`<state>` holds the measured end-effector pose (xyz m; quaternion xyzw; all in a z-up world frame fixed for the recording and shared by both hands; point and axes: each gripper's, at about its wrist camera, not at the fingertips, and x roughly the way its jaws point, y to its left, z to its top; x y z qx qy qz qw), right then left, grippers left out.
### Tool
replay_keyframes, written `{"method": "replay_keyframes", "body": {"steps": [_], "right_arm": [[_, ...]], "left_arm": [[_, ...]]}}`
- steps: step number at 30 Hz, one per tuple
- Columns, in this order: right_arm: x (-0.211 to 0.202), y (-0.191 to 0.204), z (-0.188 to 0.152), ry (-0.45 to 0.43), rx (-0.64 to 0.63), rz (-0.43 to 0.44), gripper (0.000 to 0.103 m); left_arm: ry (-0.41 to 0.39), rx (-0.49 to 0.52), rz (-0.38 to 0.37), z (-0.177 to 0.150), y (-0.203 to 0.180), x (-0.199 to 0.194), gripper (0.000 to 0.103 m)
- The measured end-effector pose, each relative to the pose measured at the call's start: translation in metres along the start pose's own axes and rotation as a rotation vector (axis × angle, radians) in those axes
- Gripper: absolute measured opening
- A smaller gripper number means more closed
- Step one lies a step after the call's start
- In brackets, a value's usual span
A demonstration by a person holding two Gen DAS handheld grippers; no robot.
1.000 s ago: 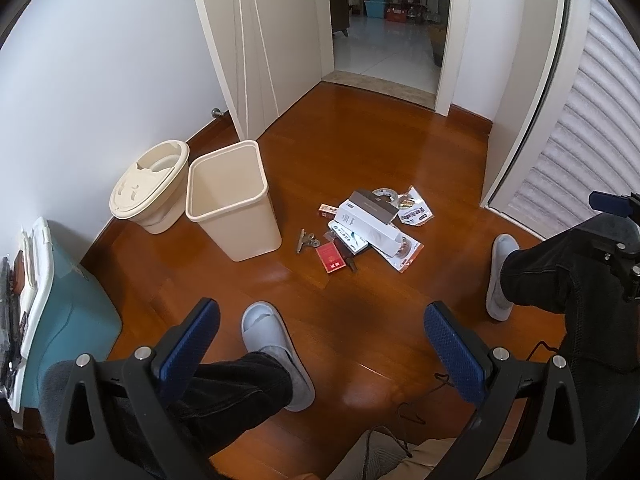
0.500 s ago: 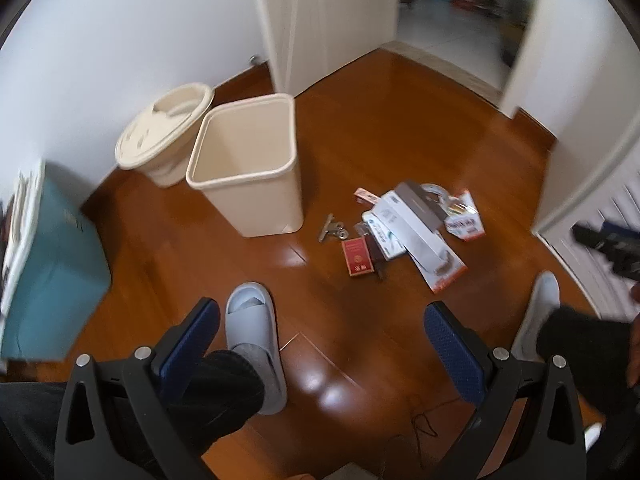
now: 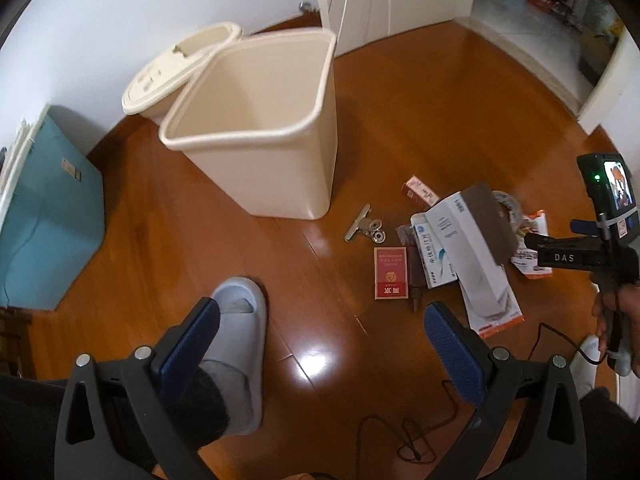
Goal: Collect trash
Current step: 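Lower the right gripper onto the dark brown box and close it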
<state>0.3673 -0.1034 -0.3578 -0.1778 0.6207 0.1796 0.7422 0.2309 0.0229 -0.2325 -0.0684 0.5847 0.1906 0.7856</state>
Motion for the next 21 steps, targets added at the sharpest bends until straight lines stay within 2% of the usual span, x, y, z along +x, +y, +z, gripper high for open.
{"method": "replay_keyframes", "body": {"steps": [6, 10, 13, 17, 18, 21], "right_arm": [[0.069, 0.005, 0.026, 0.060, -0.095, 0.038, 0.103], [0.106, 0.011, 0.026, 0.094, -0.183, -0.014, 0.103], [0.112, 0.009, 0.025, 0.042, -0.186, 0.005, 0.103], [0.117, 0.000, 0.029, 0.049, -0.134, 0.039, 0.103], [0.120, -0.003, 0.031, 0.059, -0.128, 0.063, 0.103], [0.143, -0.035, 0.039, 0.199, 0.034, 0.274, 0.103]], "left_arm": [[0.036, -0.016, -0.012, 0.015, -0.022, 0.037, 0.103], [0.070, -0.040, -0.010, 0.013, -0.021, 0.055, 0.103], [0.103, -0.063, -0.001, 0.007, -0.014, 0.067, 0.103], [0.130, -0.095, 0.001, 0.004, -0.007, 0.076, 0.103], [0.129, -0.101, -0.002, 0.004, -0.007, 0.076, 0.103], [0.120, -0.092, -0.001, 0.004, -0.008, 0.075, 0.103]]}}
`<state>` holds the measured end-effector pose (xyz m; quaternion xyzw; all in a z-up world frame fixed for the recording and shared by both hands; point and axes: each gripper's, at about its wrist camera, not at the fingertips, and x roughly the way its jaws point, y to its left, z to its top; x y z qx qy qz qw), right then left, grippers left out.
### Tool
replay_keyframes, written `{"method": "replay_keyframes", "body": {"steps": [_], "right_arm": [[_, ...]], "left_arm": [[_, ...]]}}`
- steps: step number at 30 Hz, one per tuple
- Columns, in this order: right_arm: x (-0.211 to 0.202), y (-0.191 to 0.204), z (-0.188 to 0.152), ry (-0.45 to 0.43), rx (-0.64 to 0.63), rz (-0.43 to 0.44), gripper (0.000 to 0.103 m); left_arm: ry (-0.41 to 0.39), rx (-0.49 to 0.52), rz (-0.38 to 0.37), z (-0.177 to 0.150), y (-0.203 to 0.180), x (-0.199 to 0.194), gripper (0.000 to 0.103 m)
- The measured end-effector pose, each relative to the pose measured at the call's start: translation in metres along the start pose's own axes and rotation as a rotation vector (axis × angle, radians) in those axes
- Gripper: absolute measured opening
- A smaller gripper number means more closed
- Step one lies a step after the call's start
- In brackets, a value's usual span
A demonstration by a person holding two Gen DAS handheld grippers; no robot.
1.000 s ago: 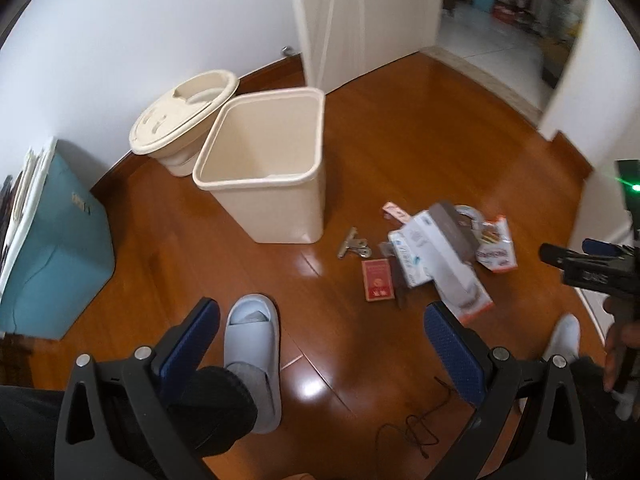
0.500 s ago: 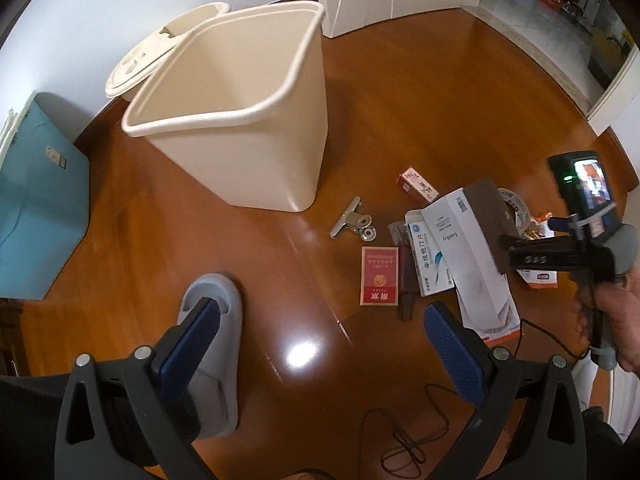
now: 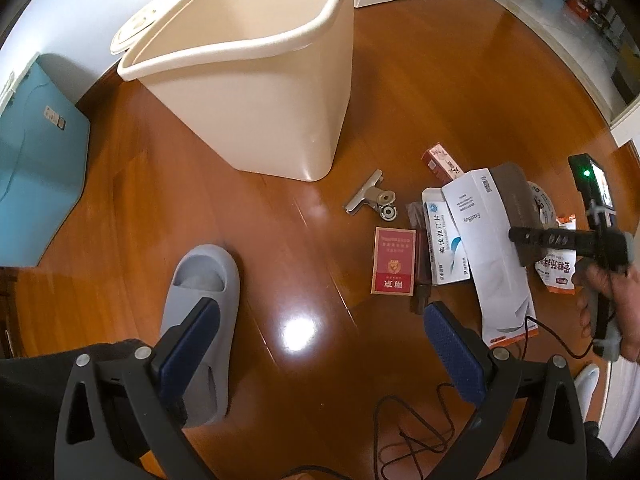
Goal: Collect trash
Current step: 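Lower the right gripper onto the dark brown box and close it, then grasp the white EasyBuy box with the left gripper while the right holds the brown box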
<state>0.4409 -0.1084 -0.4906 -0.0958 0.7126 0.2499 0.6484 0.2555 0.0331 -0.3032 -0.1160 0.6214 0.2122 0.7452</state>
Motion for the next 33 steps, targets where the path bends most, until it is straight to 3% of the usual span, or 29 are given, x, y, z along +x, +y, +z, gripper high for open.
{"method": "replay_keyframes", "body": {"steps": [4, 9, 15, 18, 26, 33], "right_arm": [[0.005, -0.024, 0.000, -0.016, 0.035, 0.100, 0.096], [-0.006, -0.031, -0.002, -0.059, 0.024, 0.140, 0.070], [-0.031, -0.031, -0.015, -0.087, 0.023, 0.183, 0.050], [-0.045, -0.042, -0.021, -0.099, 0.037, 0.201, 0.045], [-0.068, -0.054, -0.050, -0.147, 0.067, 0.269, 0.043], [-0.088, -0.082, -0.063, -0.234, 0.119, 0.320, 0.039]], "left_arm": [[0.003, 0.000, 0.005, -0.001, 0.000, 0.003, 0.103], [0.028, -0.005, -0.002, -0.002, -0.004, 0.009, 0.103], [-0.025, 0.048, 0.001, -0.002, -0.019, -0.001, 0.103], [-0.017, 0.072, -0.014, -0.004, -0.031, 0.004, 0.103], [0.007, 0.099, -0.056, -0.002, -0.086, 0.030, 0.103], [0.043, 0.234, 0.096, 0.006, -0.183, 0.085, 0.103]]}}
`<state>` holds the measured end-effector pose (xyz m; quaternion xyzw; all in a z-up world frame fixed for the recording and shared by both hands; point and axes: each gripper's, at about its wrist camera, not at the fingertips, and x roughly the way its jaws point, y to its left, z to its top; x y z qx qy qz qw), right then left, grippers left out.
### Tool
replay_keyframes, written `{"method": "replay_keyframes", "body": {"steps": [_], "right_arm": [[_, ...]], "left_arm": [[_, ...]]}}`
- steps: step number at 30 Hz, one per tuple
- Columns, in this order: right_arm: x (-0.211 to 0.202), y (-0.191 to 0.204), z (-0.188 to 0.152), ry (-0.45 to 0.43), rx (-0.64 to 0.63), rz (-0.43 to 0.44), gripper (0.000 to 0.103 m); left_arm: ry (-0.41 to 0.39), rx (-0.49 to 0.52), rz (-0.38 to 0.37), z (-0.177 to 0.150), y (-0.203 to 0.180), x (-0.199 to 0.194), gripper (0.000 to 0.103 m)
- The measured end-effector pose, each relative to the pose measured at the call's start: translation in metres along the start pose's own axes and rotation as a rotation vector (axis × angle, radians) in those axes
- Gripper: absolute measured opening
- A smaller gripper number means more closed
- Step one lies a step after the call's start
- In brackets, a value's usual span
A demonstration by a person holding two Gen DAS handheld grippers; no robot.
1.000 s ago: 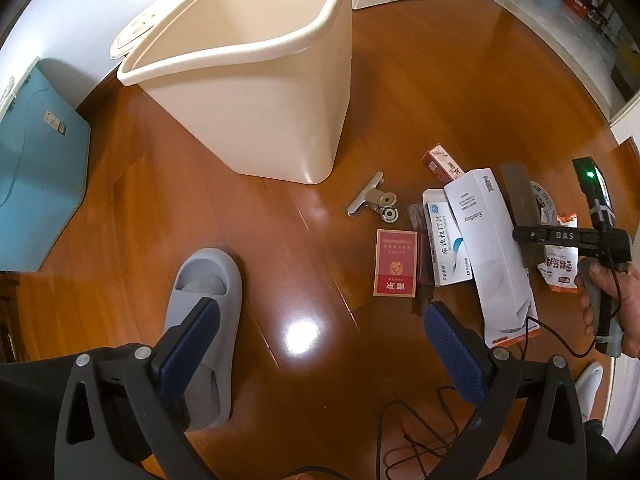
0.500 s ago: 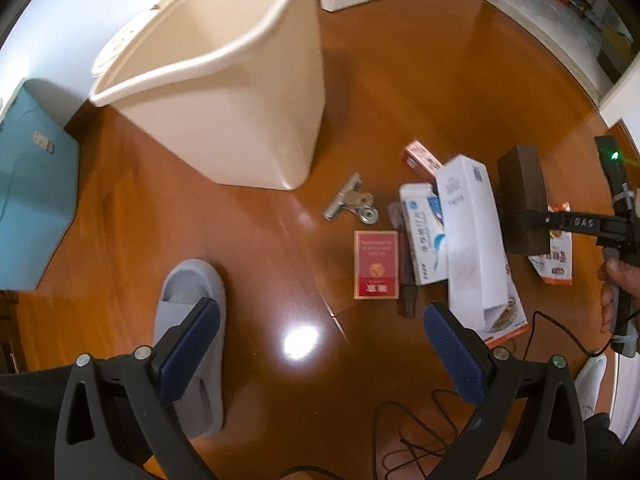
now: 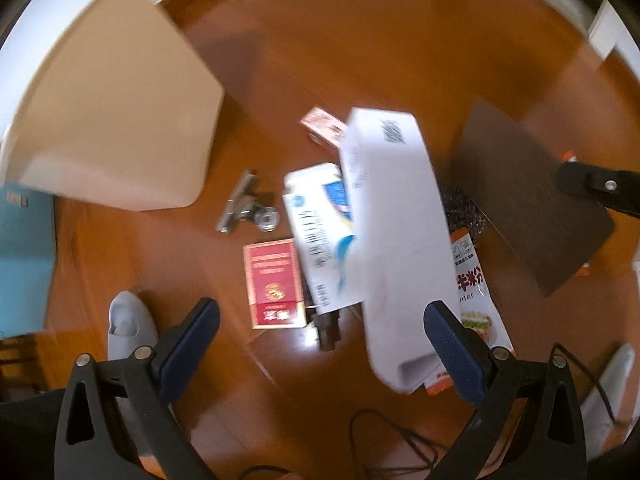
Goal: Collect trash
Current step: 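Grasp the white EasyBuy box with the left gripper while the right holds the brown box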
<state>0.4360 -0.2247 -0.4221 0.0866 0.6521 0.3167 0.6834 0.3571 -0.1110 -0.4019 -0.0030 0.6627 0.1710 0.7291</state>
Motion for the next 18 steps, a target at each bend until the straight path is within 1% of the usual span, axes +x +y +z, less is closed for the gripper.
{"method": "replay_keyframes", "body": {"steps": [2, 5, 7, 9, 10, 12, 14, 15, 16, 17, 18], "right_arm": [[0.003, -0.009, -0.002, 0.006, 0.015, 0.007, 0.038], [0.004, -0.010, -0.009, 0.017, -0.014, 0.012, 0.037], [-0.001, -0.012, -0.011, -0.004, -0.011, 0.014, 0.037], [-0.009, -0.020, -0.010, -0.026, 0.010, 0.027, 0.037], [-0.013, -0.023, -0.009, -0.039, 0.015, 0.026, 0.037], [-0.016, -0.025, -0.008, -0.054, 0.025, 0.031, 0.037], [-0.020, -0.026, -0.006, -0.069, 0.026, 0.033, 0.037], [-0.021, -0.025, -0.005, -0.074, 0.028, 0.034, 0.037], [-0.022, -0.026, -0.005, -0.077, 0.029, 0.036, 0.037], [-0.023, -0.026, -0.004, -0.081, 0.030, 0.039, 0.037], [-0.024, -0.026, -0.004, -0.087, 0.031, 0.043, 0.037]], "left_arm": [[-0.009, 0.004, 0.041, 0.005, -0.011, 0.003, 0.103], [-0.045, 0.037, 0.100, 0.011, -0.030, 0.007, 0.103], [-0.048, 0.056, 0.131, 0.011, -0.041, 0.015, 0.103], [-0.044, 0.055, 0.198, 0.014, -0.047, 0.025, 0.103], [-0.037, 0.039, 0.208, 0.015, -0.047, 0.029, 0.103], [-0.047, 0.018, 0.188, 0.018, -0.051, 0.032, 0.103], [-0.049, 0.038, 0.207, 0.021, -0.057, 0.034, 0.097], [-0.041, 0.039, 0.225, 0.022, -0.058, 0.036, 0.092], [-0.034, 0.027, 0.232, 0.022, -0.057, 0.036, 0.080], [-0.031, 0.011, 0.241, 0.021, -0.054, 0.036, 0.075], [-0.032, 0.007, 0.253, 0.019, -0.054, 0.036, 0.074]]}}
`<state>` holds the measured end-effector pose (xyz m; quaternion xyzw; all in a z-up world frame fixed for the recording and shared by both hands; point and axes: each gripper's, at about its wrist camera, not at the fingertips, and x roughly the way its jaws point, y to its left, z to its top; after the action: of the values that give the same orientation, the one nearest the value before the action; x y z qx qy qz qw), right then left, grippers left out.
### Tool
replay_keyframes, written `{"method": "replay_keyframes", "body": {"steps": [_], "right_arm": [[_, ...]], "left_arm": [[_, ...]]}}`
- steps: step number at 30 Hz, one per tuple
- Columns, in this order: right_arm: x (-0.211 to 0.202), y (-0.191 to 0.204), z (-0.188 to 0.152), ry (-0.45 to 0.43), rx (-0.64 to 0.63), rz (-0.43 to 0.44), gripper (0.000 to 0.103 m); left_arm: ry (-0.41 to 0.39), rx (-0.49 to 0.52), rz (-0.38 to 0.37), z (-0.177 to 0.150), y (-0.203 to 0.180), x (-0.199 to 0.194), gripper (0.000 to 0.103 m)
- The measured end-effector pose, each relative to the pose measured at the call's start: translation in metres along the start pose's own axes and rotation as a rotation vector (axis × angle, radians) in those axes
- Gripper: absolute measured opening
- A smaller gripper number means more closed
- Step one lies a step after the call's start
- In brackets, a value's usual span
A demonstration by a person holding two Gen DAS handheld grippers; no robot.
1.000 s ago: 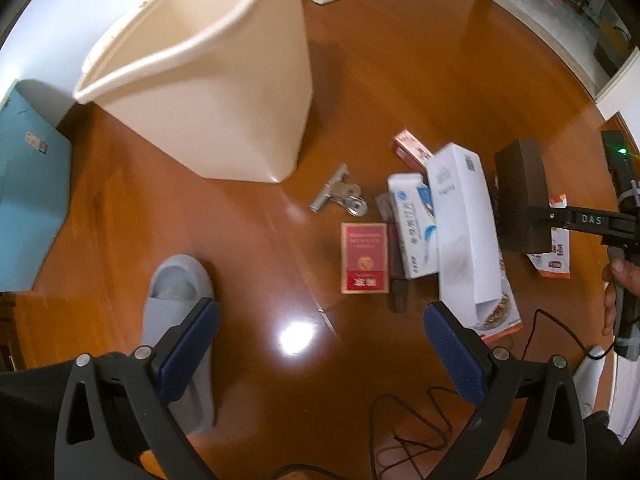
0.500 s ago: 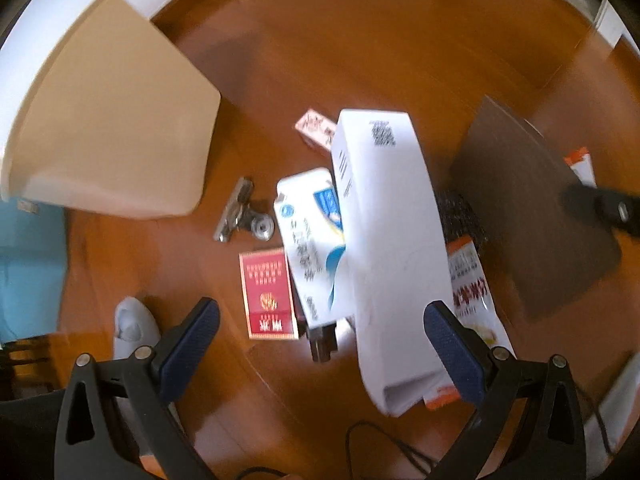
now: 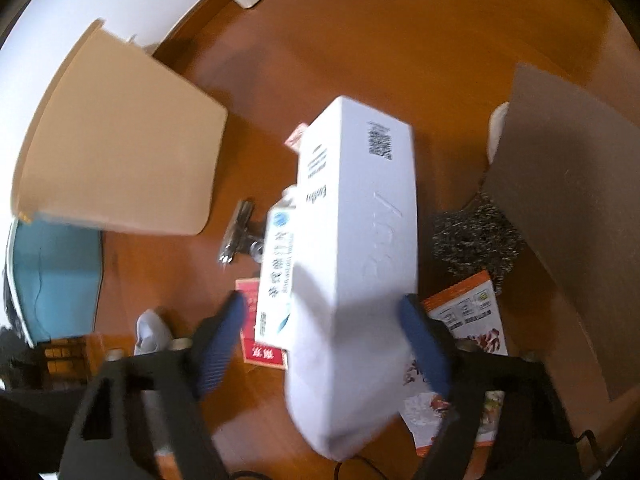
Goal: Collect trash
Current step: 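Grasp the white EasyBuy box with the left gripper while the right holds the brown box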
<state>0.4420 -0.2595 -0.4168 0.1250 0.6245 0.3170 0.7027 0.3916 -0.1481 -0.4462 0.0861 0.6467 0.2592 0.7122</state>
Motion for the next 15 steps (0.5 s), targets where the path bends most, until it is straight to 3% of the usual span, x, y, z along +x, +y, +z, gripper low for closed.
{"method": "replay_keyframes", "body": {"steps": [6, 11, 15], "right_arm": [[-0.004, -0.002, 0.003, -0.019, 0.013, 0.011, 0.037], [-0.002, -0.006, 0.004, -0.025, 0.031, 0.013, 0.037], [0.002, -0.004, 0.004, -0.020, 0.023, 0.008, 0.037]], "left_arm": [[0.050, 0.008, 0.043, -0.007, 0.004, 0.024, 0.072], [0.003, 0.119, 0.096, -0.019, -0.005, 0.031, 0.072], [0.030, 0.091, -0.002, -0.021, 0.005, 0.044, 0.067]]}}
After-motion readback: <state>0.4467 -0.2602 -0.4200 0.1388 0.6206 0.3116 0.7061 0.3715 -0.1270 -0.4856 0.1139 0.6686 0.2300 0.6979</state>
